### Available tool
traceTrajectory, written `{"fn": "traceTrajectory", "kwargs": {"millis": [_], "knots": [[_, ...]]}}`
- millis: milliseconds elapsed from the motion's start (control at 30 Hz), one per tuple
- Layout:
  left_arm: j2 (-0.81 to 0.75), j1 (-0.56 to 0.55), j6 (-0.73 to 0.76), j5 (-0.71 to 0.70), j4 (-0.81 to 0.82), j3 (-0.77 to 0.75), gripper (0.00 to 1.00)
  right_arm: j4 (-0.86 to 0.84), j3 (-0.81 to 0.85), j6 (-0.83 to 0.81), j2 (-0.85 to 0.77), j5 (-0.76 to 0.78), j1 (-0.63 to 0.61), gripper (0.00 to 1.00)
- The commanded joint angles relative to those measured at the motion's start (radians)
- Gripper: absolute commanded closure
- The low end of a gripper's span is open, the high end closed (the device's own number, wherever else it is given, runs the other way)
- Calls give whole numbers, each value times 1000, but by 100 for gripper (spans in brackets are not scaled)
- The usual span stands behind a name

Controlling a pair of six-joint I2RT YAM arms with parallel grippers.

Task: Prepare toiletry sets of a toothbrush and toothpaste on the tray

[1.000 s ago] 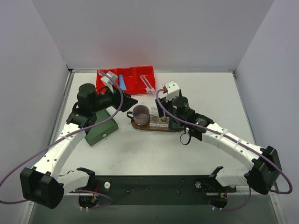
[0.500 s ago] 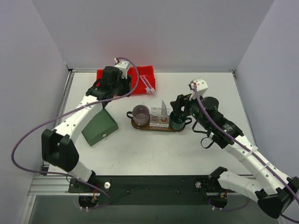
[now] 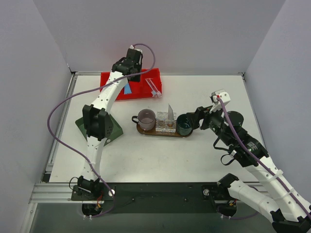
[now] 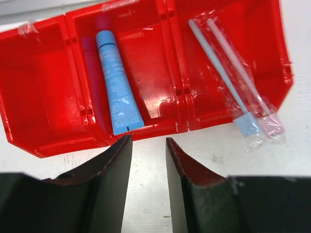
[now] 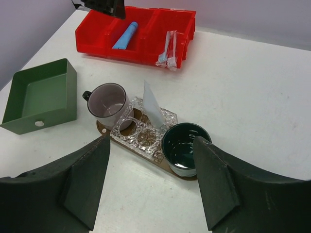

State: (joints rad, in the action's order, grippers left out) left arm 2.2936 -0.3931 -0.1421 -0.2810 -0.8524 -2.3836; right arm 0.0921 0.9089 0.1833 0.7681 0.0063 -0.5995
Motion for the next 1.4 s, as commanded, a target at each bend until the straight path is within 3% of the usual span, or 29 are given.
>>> {"fn": "traceTrajectory", "kwargs": {"millis": [0, 133, 633, 1367], "knots": [[90, 34, -37, -49, -137, -129, 57, -2, -19, -4, -26, -35, 10, 37], [116, 39, -45, -58, -96, -74, 66, 0, -25, -11, -26, -46, 14, 37], [224, 34, 38, -147, -31, -63, 66, 0, -19, -12, 19, -118, 14, 37], [300, 31, 179, -153, 52, -65, 44, -15, -15, -31, 69, -212, 15, 37]]}}
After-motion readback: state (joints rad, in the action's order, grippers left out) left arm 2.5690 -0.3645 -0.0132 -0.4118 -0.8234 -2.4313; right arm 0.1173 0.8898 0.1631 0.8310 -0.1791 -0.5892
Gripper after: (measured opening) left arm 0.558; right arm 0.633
